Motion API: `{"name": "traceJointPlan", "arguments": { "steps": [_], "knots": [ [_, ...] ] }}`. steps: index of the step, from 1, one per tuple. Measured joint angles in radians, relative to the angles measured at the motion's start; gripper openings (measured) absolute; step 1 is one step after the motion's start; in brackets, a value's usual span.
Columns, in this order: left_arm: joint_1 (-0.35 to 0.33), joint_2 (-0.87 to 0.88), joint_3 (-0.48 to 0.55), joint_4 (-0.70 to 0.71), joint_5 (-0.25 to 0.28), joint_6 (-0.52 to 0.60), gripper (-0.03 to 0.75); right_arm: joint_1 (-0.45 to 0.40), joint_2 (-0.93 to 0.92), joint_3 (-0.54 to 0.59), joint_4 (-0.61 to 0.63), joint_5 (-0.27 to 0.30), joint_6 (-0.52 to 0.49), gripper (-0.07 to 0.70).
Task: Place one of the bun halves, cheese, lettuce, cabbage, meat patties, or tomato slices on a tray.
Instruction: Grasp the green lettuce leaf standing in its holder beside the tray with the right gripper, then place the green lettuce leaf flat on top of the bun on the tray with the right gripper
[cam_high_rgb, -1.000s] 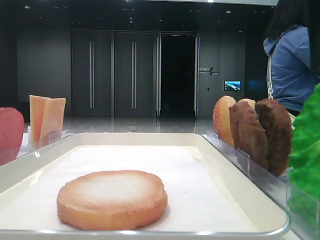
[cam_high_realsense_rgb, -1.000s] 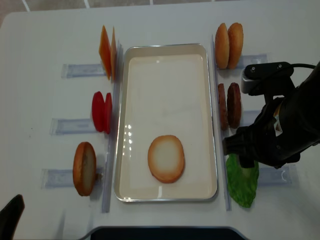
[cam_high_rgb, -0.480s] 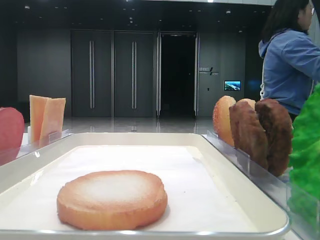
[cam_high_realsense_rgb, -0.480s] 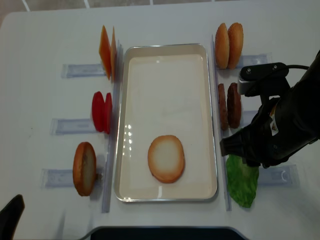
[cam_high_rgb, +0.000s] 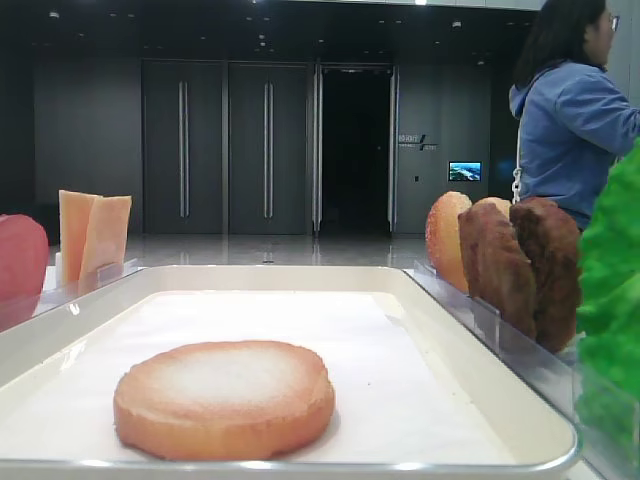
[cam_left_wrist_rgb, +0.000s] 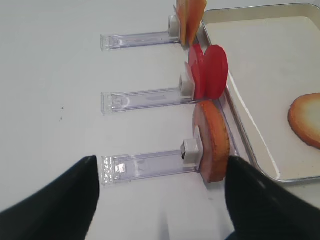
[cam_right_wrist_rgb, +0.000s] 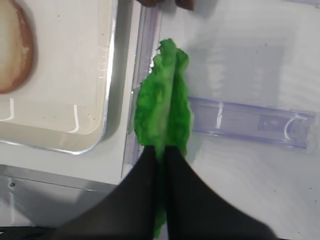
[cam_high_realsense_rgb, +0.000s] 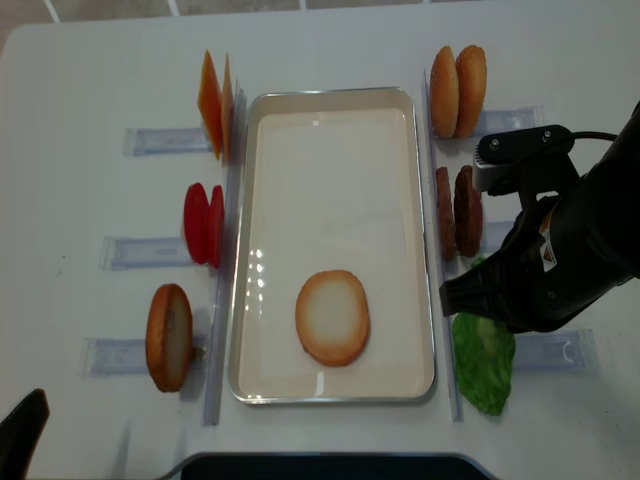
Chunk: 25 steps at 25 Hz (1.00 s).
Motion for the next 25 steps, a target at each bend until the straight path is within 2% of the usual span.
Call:
{"name": "traceJointPlan", "arguments": {
  "steps": [5, 11, 17, 20, 25],
  "knots": [
    [0.0, 0.0, 0.0, 0.0, 0.0, 0.0, 0.597, 0.0, -0.043, -0.004, 0.064, -0.037, -0.031, 0.032],
    [0.0, 0.0, 0.0, 0.0, 0.0, 0.0, 0.597, 0.0, -0.069, -0.044, 0.198, -0.073, -0.136, 0.032],
    [0.0, 0.0, 0.0, 0.0, 0.0, 0.0, 0.597, 0.0, -0.067, -0.049, 0.473, -0.222, -0.433, 0.032],
    [0.0, 0.0, 0.0, 0.0, 0.0, 0.0, 0.597, 0.0, -0.041, -0.05, 0.595, -0.27, -0.558, 0.032],
    [0.0, 0.0, 0.0, 0.0, 0.0, 0.0, 0.597, 0.0, 0.027, -0.05, 0.763, -0.317, -0.754, 0.032]
  ]
}}
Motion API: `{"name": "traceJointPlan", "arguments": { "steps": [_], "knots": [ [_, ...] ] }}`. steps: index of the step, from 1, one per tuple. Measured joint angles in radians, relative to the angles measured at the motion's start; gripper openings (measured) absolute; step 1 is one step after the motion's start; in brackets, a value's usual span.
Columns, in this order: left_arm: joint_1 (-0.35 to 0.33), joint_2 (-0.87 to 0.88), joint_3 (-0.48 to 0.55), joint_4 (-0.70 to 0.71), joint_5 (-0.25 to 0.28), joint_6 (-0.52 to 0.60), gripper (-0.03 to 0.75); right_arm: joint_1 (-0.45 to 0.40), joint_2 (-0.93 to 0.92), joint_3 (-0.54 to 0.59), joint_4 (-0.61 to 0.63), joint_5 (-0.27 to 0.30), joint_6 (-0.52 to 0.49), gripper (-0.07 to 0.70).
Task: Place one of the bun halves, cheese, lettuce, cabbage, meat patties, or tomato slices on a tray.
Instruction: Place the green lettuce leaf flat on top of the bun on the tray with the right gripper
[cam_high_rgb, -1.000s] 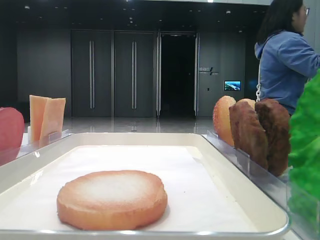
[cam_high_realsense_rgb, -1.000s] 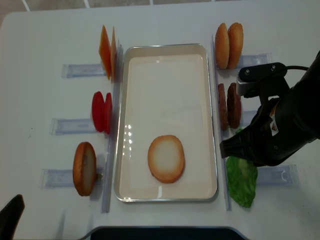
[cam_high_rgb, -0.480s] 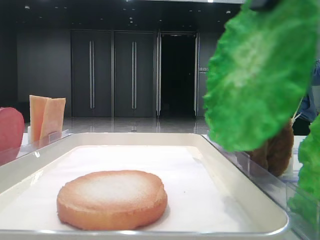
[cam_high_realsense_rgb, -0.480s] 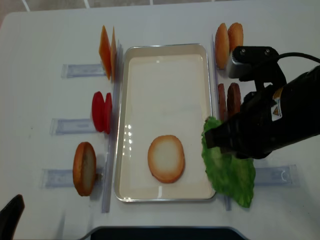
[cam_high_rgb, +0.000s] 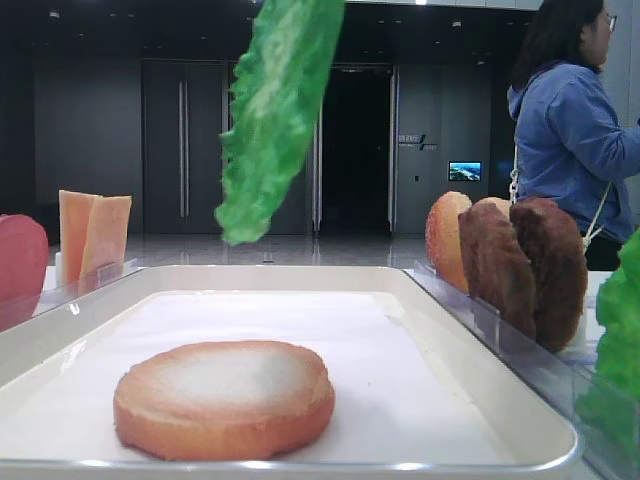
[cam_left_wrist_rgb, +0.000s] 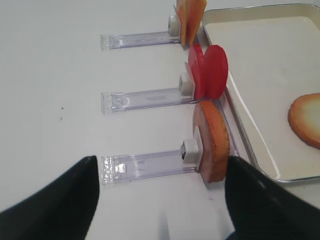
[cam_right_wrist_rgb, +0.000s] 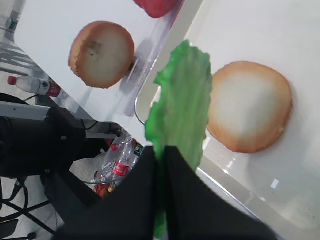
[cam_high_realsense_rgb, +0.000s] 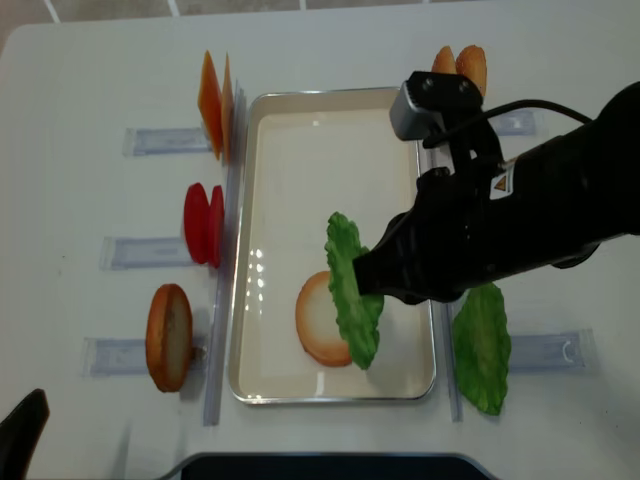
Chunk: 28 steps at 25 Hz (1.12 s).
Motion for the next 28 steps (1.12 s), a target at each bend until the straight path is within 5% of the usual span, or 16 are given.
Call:
{"name": "traceJointPlan", "arguments": {
  "steps": [20, 28],
  "knots": [
    [0.0, 0.0, 0.0, 0.0, 0.0, 0.0, 0.597, -0.008, 0.295, 0.0, 0.497, -0.043, -0.536, 0.032],
    [0.0, 0.0, 0.0, 0.0, 0.0, 0.0, 0.597, -0.028, 0.342, -0.006, 0.539, -0.04, -0.603, 0.032]
  ]
}}
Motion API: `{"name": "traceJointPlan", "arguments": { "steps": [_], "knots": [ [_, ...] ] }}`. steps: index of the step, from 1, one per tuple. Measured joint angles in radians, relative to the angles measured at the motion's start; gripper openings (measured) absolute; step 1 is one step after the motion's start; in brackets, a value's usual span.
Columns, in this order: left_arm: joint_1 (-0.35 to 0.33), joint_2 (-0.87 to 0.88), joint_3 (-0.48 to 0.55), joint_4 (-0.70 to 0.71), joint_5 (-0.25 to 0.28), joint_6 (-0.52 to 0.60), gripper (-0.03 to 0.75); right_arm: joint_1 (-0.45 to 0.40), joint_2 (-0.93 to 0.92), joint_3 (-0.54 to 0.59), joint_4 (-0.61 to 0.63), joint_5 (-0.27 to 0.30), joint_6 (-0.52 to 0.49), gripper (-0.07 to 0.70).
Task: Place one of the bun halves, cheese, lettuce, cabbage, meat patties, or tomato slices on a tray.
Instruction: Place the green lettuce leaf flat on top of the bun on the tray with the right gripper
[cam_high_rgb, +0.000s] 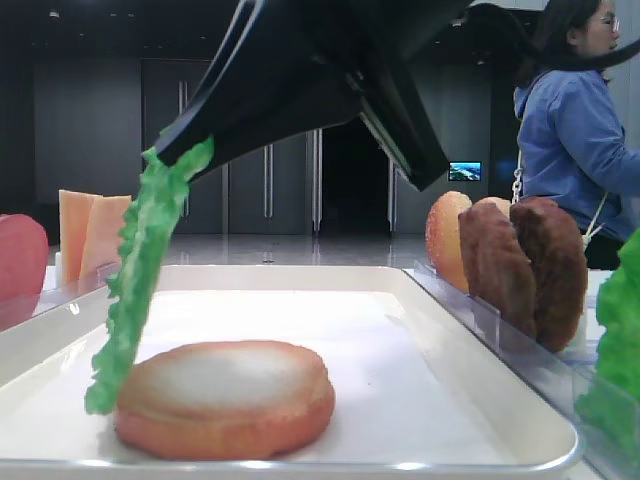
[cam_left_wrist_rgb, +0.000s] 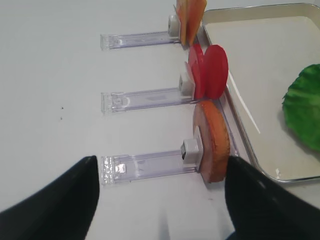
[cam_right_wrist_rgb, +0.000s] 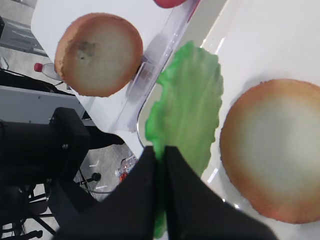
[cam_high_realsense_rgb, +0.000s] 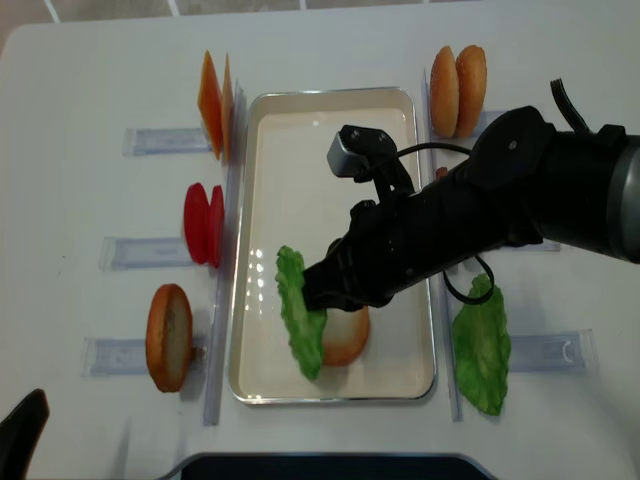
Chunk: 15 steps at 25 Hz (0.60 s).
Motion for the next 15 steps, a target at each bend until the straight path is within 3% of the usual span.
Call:
{"name": "traceJointPlan", "arguments": {
  "steps": [15],
  "knots": [
    [0.0, 0.0, 0.0, 0.0, 0.0, 0.0, 0.597, -0.038, 0.013, -0.005, -0.001, 0.012, -0.01, 0.032]
  ]
}}
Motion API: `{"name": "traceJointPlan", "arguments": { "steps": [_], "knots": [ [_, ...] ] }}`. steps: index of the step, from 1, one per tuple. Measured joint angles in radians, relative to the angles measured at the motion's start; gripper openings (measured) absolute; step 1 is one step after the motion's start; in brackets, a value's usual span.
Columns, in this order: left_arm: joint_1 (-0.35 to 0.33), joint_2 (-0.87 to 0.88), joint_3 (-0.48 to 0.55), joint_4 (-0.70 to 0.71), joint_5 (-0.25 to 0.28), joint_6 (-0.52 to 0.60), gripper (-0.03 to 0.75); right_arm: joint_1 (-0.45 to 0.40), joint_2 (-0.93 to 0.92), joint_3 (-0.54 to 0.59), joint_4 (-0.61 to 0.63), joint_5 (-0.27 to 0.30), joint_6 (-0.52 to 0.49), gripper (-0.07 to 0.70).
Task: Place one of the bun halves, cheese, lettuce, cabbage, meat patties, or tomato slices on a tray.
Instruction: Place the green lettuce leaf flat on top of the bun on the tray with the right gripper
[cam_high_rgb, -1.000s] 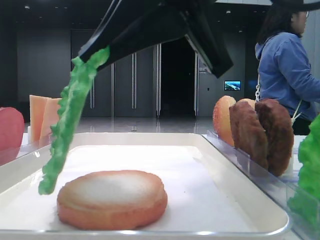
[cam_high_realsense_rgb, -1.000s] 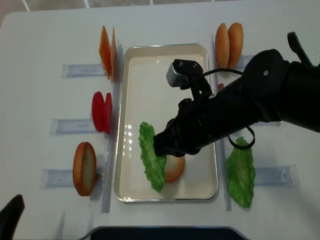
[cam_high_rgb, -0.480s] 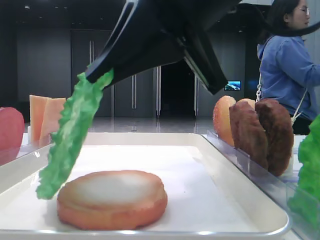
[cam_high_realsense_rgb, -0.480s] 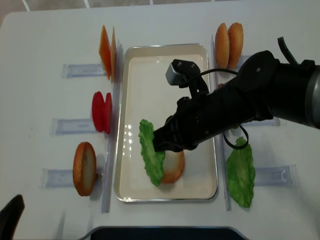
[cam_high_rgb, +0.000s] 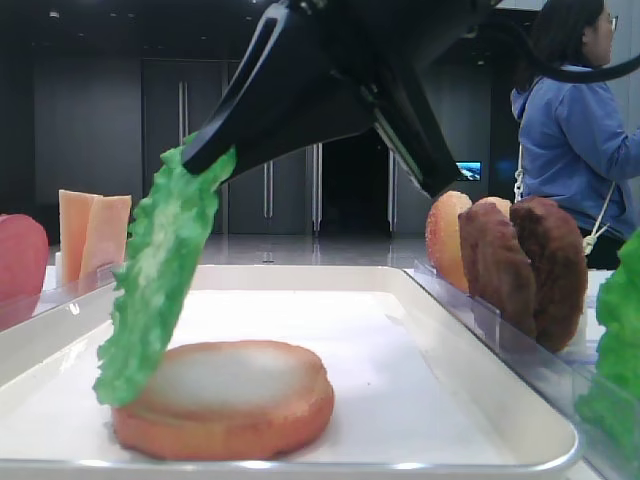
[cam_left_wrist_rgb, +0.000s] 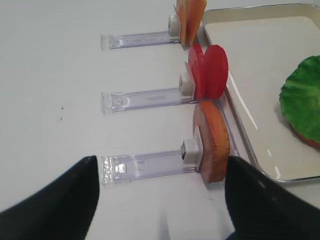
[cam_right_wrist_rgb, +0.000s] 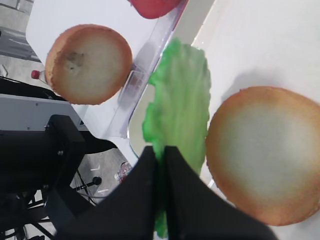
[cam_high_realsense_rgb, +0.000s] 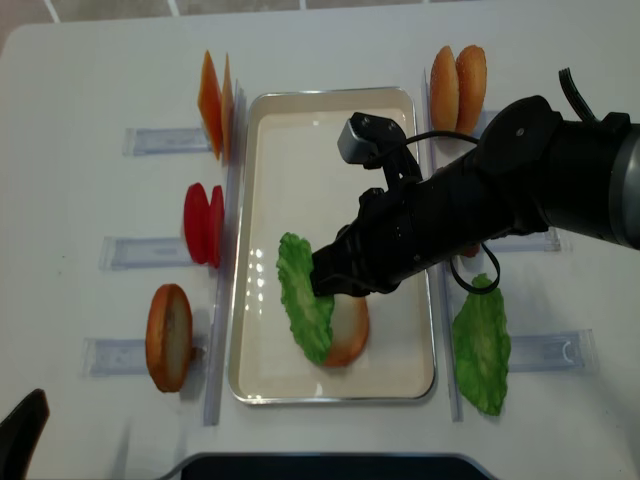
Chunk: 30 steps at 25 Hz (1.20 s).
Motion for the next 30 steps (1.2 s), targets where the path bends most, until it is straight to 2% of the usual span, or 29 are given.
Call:
{"name": "traceJointPlan", "arguments": {
  "steps": [22, 30],
  "knots": [
    [0.0, 0.0, 0.0, 0.0, 0.0, 0.0, 0.597, -0.03, 0.035, 0.0, -0.009, 0.036, 0.004, 0.032],
    [0.0, 0.0, 0.0, 0.0, 0.0, 0.0, 0.597, -0.041, 0.035, 0.0, -0.125, 0.008, 0.049, 0.032]
  ]
}}
